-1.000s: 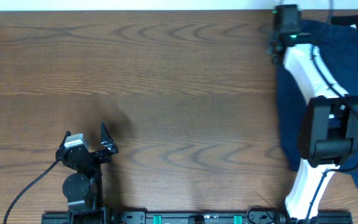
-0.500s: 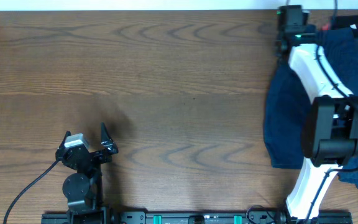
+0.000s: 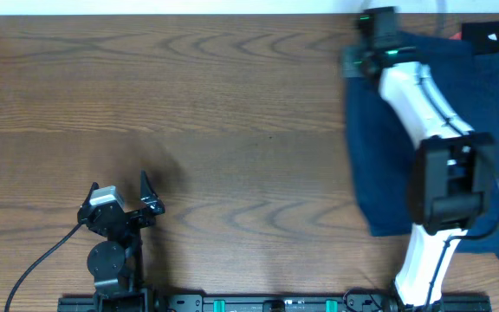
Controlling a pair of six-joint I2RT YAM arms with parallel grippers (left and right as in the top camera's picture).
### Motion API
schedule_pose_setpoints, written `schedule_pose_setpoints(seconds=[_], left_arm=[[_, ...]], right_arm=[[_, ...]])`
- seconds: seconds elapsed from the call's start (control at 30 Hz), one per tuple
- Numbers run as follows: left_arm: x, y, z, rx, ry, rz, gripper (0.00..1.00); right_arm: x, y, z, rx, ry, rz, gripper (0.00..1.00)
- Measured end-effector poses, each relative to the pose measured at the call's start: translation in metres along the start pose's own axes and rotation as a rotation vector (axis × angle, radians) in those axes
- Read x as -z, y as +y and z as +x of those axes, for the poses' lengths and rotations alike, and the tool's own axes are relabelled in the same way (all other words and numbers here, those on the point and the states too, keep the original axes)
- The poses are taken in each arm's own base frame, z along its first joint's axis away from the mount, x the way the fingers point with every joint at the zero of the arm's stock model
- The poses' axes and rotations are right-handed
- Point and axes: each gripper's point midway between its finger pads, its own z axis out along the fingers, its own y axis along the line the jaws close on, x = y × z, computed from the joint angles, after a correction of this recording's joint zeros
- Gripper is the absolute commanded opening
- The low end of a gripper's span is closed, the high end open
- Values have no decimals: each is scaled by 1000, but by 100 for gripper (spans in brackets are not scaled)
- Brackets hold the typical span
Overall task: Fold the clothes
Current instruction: 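Grasp the navy shorts with the right gripper and drag them left to center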
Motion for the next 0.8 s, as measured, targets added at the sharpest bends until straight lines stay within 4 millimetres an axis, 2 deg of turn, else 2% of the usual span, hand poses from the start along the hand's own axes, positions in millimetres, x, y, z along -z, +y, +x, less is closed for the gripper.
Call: schedule_pose_setpoints(seconds=[0.03, 0.13, 0.23, 0.33, 0.37, 0.4, 0.43, 0.47, 0.53, 0.63, 0.73, 0.8], left_arm=[[0, 0, 0, 0, 0, 0, 98], [0, 0, 0, 0, 0, 0, 98], [0, 0, 0, 0, 0, 0, 98], [0, 0, 0, 0, 0, 0, 98], [0, 0, 0, 0, 0, 0, 98], [0, 0, 0, 0, 0, 0, 98], [0, 0, 0, 0, 0, 0, 98], [0, 0, 0, 0, 0, 0, 98], [0, 0, 0, 0, 0, 0, 98], [0, 0, 0, 0, 0, 0, 98], [0, 0, 0, 0, 0, 0, 98], [0, 0, 0, 0, 0, 0, 98]], right_arm=[[2, 29, 1, 28, -11, -45, 1], [10, 101, 6, 76, -38, -161, 1], [23, 176, 20, 117, -47, -306, 1], [39, 235, 45, 142, -19, -421, 2], [43, 250, 53, 149, -9, -447, 2], [49, 267, 64, 161, 6, -476, 4], [55, 286, 77, 179, 21, -504, 22], [59, 298, 86, 185, 34, -519, 32], [71, 321, 103, 216, 47, -547, 36], [82, 342, 120, 249, 53, -563, 45], [87, 341, 127, 263, 91, -541, 57], [90, 331, 120, 266, 116, -500, 62]])
